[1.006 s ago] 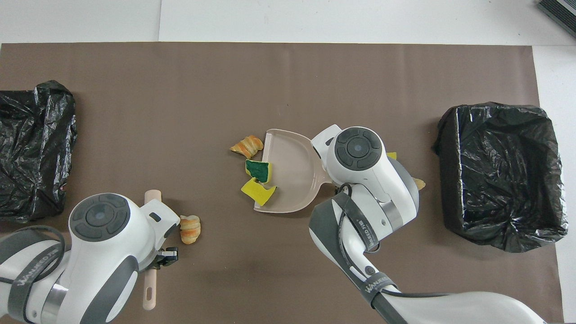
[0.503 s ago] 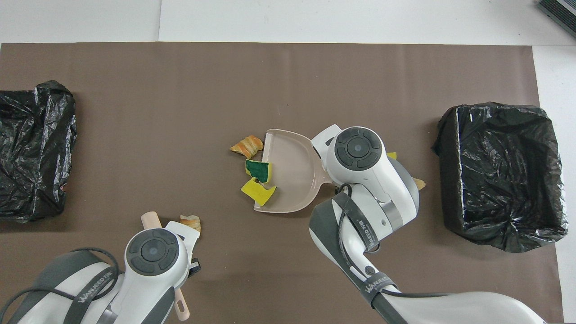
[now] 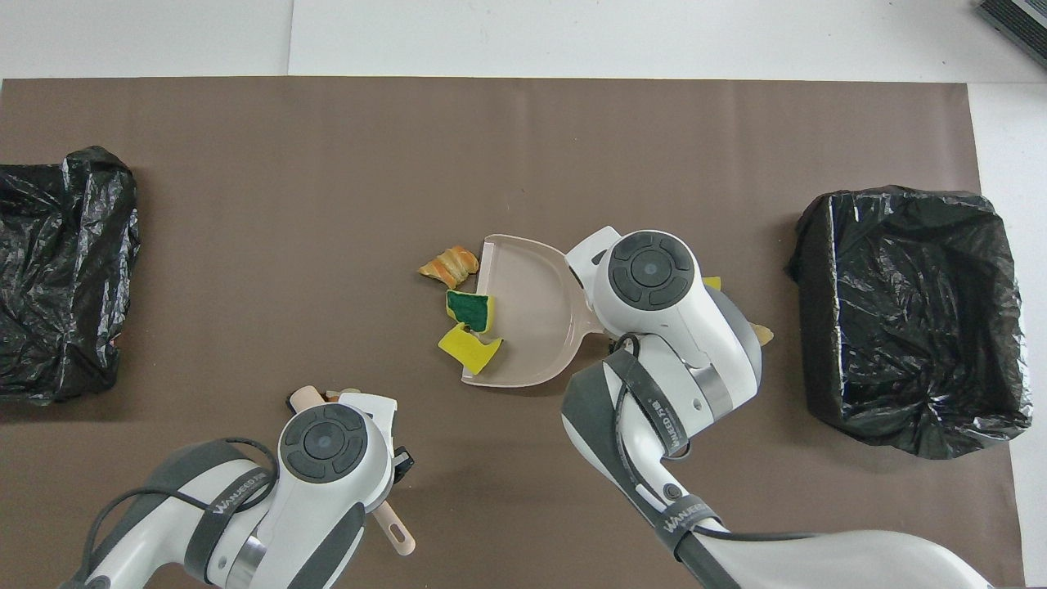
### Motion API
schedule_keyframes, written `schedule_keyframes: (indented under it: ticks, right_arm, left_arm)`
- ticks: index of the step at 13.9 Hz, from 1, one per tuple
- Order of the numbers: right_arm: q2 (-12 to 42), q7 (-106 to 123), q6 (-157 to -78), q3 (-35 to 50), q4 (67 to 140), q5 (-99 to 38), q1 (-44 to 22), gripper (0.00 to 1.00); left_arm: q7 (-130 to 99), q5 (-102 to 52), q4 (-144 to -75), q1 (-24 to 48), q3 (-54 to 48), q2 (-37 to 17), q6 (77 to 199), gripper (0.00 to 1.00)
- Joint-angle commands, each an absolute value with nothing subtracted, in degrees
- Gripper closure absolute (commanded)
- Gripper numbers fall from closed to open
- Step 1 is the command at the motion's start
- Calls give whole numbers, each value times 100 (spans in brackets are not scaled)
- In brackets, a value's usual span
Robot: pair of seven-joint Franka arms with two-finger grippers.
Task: Sweep and dump trash in bin
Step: 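Pull the brush back toward the remaining crust with the left gripper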
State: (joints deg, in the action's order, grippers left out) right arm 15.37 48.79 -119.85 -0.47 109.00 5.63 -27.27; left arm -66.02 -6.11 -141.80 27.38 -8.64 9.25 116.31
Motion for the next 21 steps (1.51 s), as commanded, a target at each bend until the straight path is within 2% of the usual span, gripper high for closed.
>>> schedule_keyframes:
  ticks: [1, 4, 9, 16, 21]
  right_arm:
    - [1450, 4755, -12067, 0, 11074, 510, -2707, 100]
    - [1450, 4755, -12067, 0, 11083, 501, -2707, 100]
    - [1450, 4746, -12067, 0, 11083, 501, -2707, 100]
    - [1450, 4746, -12067, 0, 11083, 501, -2707, 100]
    - [1450, 4746, -12067, 0, 11083, 501, -2707, 100]
  left_arm:
    - [-6627, -799, -13589, 2778, -791, 353, 12100, 100]
    - [-6566, -870, -13106, 2786, -791, -95, 12384, 100]
    - [-5627, -870, -12508, 2821, -791, -439, 12401, 100]
    - [-4984, -914, -12366, 3234, -835, -501, 12770, 100]
    - [-4887, -984, -11980, 3621, -835, -527, 12587, 100]
